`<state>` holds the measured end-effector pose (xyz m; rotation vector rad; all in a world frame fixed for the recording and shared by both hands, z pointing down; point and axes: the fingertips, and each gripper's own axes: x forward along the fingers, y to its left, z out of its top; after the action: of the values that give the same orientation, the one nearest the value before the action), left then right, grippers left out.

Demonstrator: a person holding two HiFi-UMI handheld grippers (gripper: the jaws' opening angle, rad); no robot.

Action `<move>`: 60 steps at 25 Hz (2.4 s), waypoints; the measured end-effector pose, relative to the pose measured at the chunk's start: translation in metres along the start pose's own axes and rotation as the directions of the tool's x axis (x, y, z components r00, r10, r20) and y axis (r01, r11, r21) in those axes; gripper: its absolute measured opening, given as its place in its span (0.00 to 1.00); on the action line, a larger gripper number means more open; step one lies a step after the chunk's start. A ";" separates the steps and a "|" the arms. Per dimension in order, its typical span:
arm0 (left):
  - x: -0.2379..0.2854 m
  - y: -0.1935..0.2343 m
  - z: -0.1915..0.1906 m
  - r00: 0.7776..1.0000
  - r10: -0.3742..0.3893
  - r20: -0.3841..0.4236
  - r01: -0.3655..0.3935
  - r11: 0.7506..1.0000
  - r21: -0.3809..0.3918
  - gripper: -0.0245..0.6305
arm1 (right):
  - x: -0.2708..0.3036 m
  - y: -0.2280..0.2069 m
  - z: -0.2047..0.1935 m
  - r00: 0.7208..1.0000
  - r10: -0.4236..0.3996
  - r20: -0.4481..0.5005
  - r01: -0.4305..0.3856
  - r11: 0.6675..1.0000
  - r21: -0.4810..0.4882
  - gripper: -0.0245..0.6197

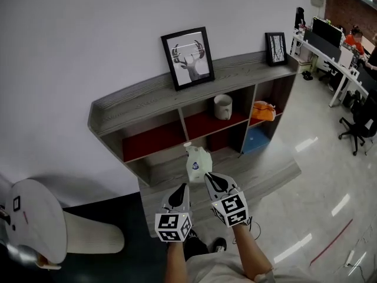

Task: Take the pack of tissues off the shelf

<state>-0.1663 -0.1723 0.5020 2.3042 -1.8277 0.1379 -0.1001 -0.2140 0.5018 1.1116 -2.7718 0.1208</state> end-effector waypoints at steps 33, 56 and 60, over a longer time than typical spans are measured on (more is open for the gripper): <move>-0.009 -0.008 0.005 0.999 0.005 0.038 -0.004 1.000 -0.011 0.05 | -0.024 -0.003 -0.001 1.000 0.000 -0.002 0.000 1.000 -0.026 0.07; -0.016 -0.007 0.002 1.000 0.007 0.028 -0.008 1.000 0.012 0.05 | -0.026 -0.001 -0.007 1.000 -0.014 -0.017 0.014 1.000 -0.018 0.06; -0.017 -0.008 0.004 0.999 0.005 0.033 -0.006 1.000 0.017 0.05 | -0.026 0.001 -0.007 1.000 -0.010 -0.019 0.010 1.000 -0.018 0.06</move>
<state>-0.1626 -0.1552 0.4936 2.3269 -1.8561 0.1172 -0.0815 -0.1945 0.5039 1.1141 -2.7452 0.1044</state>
